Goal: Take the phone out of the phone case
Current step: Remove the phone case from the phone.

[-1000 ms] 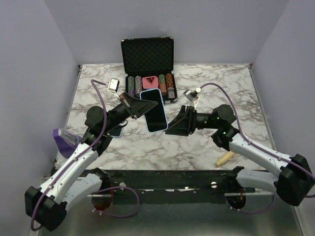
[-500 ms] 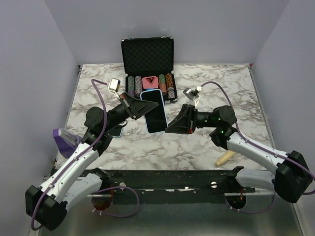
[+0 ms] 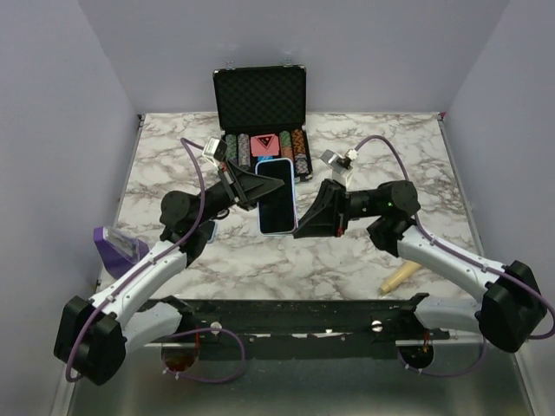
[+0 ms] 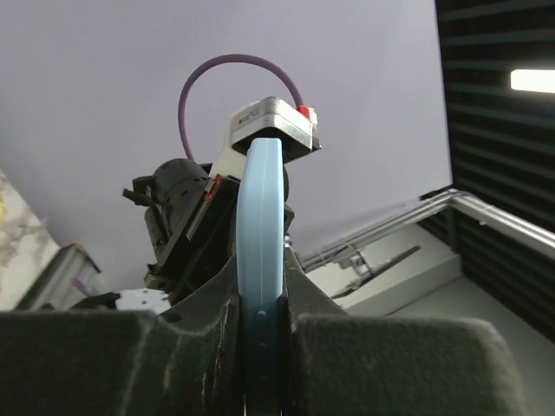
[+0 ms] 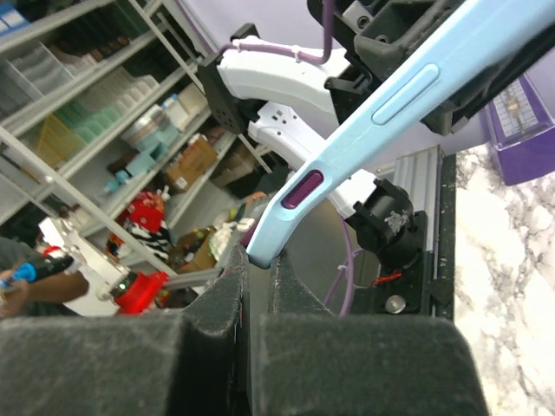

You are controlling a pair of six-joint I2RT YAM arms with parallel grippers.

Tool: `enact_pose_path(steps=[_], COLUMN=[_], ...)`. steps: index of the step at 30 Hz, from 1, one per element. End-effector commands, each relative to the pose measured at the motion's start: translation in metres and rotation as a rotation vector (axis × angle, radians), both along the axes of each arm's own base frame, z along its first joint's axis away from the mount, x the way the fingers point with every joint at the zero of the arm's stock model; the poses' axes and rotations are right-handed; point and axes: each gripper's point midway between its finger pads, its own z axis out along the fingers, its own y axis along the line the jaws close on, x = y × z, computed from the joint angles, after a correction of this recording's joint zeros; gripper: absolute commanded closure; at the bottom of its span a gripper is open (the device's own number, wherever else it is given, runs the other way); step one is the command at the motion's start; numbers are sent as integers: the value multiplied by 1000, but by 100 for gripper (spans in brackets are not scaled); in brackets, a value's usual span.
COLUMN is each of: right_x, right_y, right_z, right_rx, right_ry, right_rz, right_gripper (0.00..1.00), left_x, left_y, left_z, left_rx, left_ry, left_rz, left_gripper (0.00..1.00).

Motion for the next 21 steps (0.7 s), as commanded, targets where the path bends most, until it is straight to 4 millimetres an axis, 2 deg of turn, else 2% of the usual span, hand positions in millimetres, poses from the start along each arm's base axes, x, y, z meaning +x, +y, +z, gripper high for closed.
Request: enact_pose_path(steps=[1, 8, 10, 13, 15, 18, 21], right_x=[17, 64, 78, 115, 147, 156, 163], right_y=[13, 26, 27, 23, 5, -8, -13], right_z=[-3, -31, -28, -36, -56, -71, -81], right_rx=[-30, -176, -185, -250, -327, -337, -388], right_ry=[-165, -152, -112, 66, 223, 371, 394], right_rz=[-57, -269, -353, -567, -806, -910, -998], right_gripper=[99, 99, 99, 99, 99, 99, 99], left_x=[-24, -39, -39, -40, -39, -38, -37], left_y=[5, 6, 5, 4, 3, -3, -9], left_z=[36, 53, 51, 50, 51, 49, 46], left_rx=[-195, -288, -280, -279, -282, -243, -226], left_ry=[52, 39, 34, 31, 21, -4, 3], left_rz=[-155, -238, -226, -216, -211, -187, -173], left_gripper=[100, 100, 100, 100, 100, 100, 100])
